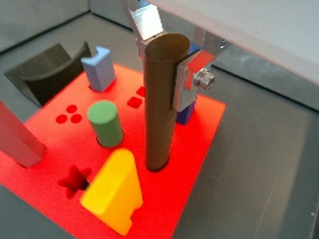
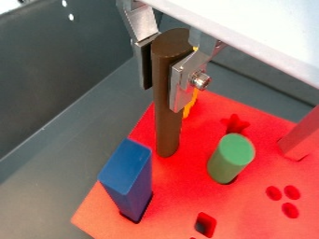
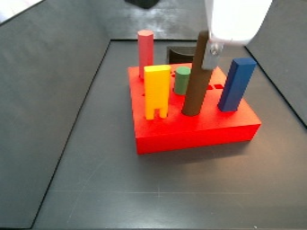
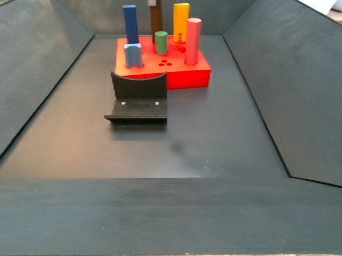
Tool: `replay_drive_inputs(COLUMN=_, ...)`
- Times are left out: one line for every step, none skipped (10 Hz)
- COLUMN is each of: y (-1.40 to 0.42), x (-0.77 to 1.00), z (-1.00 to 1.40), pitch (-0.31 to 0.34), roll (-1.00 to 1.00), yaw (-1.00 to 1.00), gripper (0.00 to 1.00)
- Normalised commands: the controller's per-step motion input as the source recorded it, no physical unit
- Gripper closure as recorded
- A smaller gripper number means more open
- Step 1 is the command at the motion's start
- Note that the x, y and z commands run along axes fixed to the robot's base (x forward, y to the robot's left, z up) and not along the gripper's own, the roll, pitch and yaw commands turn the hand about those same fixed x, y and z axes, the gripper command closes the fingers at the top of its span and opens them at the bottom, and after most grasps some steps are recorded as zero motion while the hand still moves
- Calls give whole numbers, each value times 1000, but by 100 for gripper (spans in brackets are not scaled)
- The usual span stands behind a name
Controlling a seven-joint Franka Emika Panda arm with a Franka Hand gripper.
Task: Pick up the oval object. Move up. Move to above the board. Insert the oval object.
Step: Insert the oval object.
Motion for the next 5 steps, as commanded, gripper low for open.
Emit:
replay_drive_inputs(y=-100, x=-37, z=-486, pitch=-154, roll=0, yaw=237, gripper=100)
replay_drive_inputs(y=-94, x=-114, z=-560, pitch=-101, roll=0, yaw=243, gripper=100)
replay_drive_inputs(y=-17, x=-111, z=-483, pitch=-67, roll=0, yaw=149, gripper=100)
replay_drive_inputs(y=-37, x=-120, z=-174, pitch=-20, roll=23, yaw=0, gripper=100)
replay_drive_inputs(y=0, x=0, z=0, pitch=0, roll=0, yaw=0, gripper=100)
